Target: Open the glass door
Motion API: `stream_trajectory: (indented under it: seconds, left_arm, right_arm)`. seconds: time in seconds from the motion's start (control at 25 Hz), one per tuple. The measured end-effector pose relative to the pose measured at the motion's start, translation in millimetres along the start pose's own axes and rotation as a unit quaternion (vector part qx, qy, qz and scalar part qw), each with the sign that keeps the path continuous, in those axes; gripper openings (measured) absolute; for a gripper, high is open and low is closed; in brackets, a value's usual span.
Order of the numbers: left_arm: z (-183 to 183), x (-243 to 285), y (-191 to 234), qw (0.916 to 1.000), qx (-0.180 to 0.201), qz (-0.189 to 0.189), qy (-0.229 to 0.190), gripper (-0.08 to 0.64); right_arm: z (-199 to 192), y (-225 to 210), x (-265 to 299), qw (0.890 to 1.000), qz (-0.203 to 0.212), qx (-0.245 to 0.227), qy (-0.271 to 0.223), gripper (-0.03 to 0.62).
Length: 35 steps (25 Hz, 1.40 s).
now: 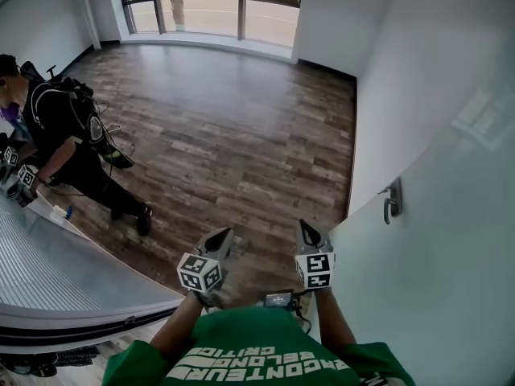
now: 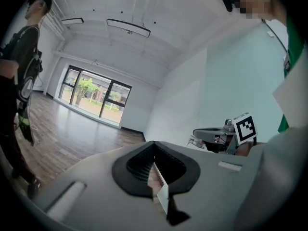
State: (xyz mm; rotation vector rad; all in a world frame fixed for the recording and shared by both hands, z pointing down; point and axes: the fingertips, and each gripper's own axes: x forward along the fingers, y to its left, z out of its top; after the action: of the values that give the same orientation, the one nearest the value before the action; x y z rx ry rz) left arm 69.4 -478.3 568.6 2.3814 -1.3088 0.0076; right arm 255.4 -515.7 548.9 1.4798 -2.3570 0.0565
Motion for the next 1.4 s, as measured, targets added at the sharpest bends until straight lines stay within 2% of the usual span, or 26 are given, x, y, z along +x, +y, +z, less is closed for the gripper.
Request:
stream_trajectory:
  seconds: [0.32,0.52,0.92,1.4]
  left_arm:
    - [10,-25,11,1.0,0.005,0.002,-0.007,0.017]
    - [17,-36,23,0.9999,0.001,0.008,-0.01,0.017]
    - [9,-41,35,0.9998,-0.003,0.009,-0.016,0.017]
    - [14,-29,33,0.9998,-0.008,0.006,-0.016,0.017]
  right_arm:
    - [25,87,5,0.996,0.089,-0.009,-0.006,-0.008]
    - [36,119,9,0.993,0.116,-0.009,-0.003,-0.008]
    - [28,133,15,0.992,0.127,-0.007,0.002,-0.008]
    - [26,124,19,0.991,0.136,-0.008,0.011,-0.008]
